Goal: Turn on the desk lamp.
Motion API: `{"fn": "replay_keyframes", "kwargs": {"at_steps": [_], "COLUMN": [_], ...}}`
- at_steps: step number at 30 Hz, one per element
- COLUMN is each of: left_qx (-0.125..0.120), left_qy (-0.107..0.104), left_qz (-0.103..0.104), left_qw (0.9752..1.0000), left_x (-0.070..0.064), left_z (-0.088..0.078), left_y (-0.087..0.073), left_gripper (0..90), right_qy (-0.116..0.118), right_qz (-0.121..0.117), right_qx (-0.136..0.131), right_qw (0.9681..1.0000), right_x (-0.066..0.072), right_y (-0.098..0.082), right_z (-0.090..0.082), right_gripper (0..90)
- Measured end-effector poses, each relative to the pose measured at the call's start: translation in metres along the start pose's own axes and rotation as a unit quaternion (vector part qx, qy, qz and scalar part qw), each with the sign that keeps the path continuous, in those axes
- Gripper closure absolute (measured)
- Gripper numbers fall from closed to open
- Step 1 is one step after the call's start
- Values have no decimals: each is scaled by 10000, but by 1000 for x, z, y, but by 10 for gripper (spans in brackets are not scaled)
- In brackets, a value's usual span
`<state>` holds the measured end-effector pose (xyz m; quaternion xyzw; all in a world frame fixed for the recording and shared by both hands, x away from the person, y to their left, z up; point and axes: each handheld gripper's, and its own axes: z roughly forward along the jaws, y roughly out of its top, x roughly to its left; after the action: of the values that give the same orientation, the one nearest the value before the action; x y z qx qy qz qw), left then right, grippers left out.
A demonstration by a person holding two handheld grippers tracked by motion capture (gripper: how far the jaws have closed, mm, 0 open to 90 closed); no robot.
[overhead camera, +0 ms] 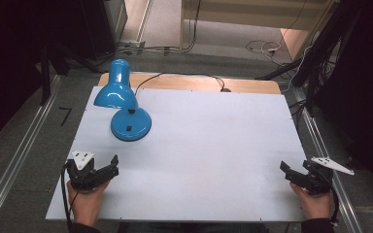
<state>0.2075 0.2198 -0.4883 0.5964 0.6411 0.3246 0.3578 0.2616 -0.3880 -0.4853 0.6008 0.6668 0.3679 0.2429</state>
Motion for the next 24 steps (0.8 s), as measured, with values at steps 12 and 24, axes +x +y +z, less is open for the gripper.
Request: {"fn": "replay_keyframes", "kwargs": {"at_steps": [12,24], "left_qx": [-9,71], "left_qy": [18,-119], "left_qz": [-6,-201], "left_qw": [10000,9997], "left_x": [-1,-5], "left_z": [2,8], "left_y": [0,6], "left_gripper": [102,102], "right_qy": [7,2], "right_qz": [12,-3], "right_qx": [28,17], "right_qw": [10000,10000], "right_x": [1,3], "right_y": [0,0], "right_z": [1,1], "right_gripper": [82,82]}}
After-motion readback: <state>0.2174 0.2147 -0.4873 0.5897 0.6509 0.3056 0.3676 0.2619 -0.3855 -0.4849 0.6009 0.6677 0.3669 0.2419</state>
